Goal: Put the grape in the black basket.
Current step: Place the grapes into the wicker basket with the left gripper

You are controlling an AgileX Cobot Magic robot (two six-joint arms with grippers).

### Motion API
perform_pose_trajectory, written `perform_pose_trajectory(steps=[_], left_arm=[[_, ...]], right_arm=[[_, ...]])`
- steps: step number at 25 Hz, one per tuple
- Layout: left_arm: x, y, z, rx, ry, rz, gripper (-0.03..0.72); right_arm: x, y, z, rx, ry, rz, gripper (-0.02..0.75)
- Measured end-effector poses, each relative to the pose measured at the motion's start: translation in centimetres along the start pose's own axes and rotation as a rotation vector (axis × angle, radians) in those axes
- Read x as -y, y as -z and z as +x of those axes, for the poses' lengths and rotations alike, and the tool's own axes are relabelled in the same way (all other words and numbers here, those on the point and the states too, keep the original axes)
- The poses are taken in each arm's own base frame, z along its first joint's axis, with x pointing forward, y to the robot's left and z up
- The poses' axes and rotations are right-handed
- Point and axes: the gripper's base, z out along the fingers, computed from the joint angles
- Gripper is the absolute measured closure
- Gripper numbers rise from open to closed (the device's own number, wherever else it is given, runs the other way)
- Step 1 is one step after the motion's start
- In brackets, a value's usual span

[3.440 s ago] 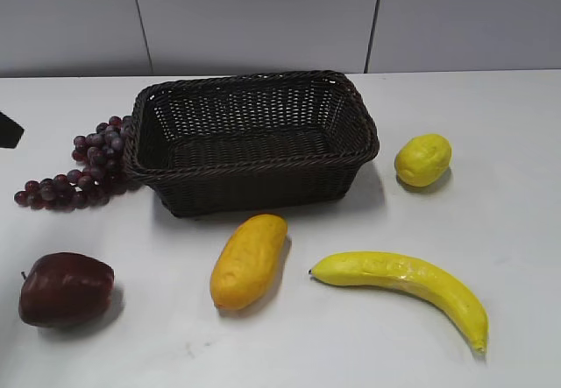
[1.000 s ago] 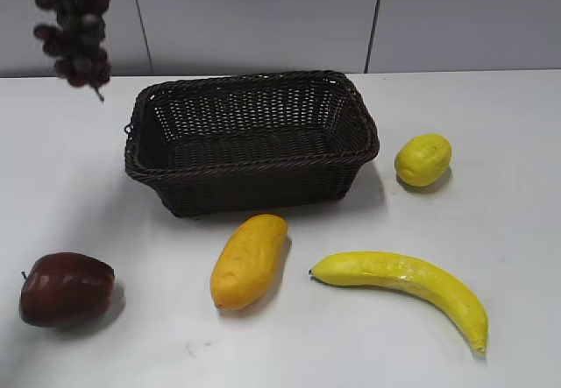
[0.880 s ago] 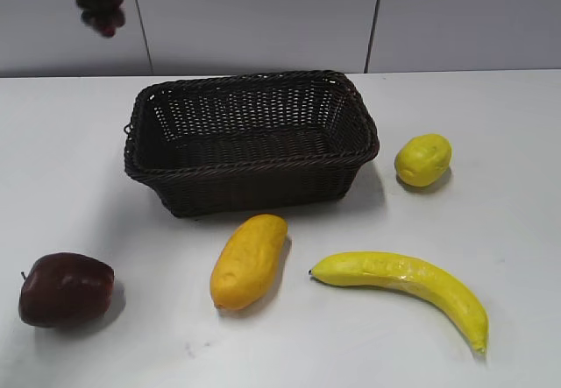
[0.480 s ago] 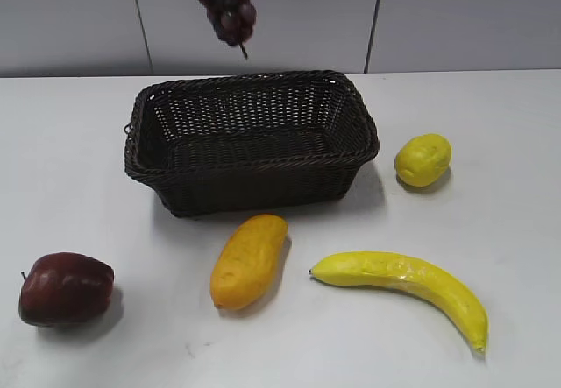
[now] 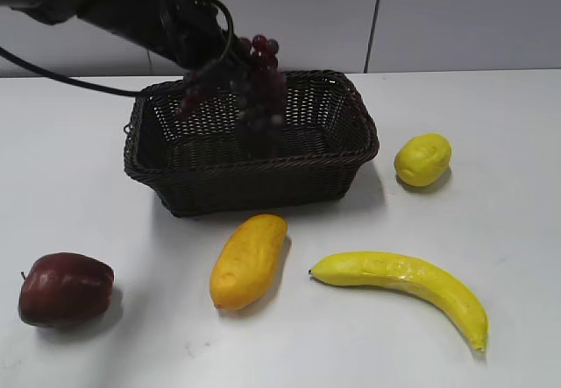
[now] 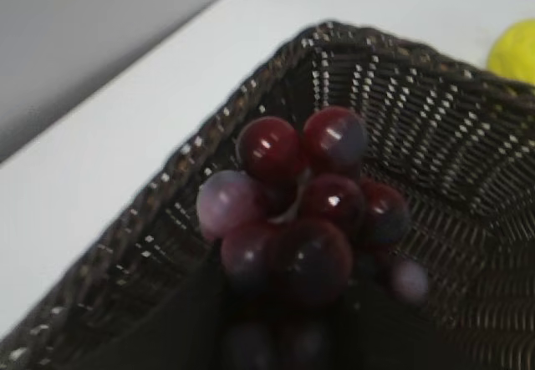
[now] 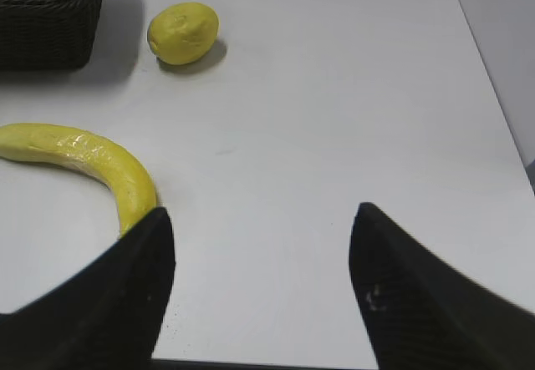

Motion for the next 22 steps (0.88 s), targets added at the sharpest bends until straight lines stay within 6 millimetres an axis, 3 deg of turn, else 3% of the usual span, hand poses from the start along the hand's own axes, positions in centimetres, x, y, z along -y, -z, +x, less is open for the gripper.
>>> perform_pose_trajectory(steps=[6,11,12,16,19,22], left_arm=[[1.0,-2.2,2.3,-0.106,0.030,0.130,0.425],[1.0,-2.1,2.0,-0.114,0.096,0.146,0.130],[1.0,-1.9,1.6,-0.114,0.108,0.153,0.101],[-0.1,0.8,-1.7,-0.100,0.194,0.134,0.110],[-2.2,3.8,-4.5,-0.124,0.179,0.062,0.156],[-4.7,6.7,-5.5,-0.216,0.216,-0.067,0.170]], right_arm=[[0.0,0.0,0.0,0.000,0.000,0.000,0.238],[0.0,0.0,0.0,0.000,0.000,0.000,0.238],[0.0,0.0,0.0,0.000,0.000,0.000,0.238],[0.0,0.0,0.0,0.000,0.000,0.000,0.238],[0.0,0.0,0.0,0.000,0.000,0.000,0.238],[0.0,0.0,0.0,0.000,0.000,0.000,0.238]])
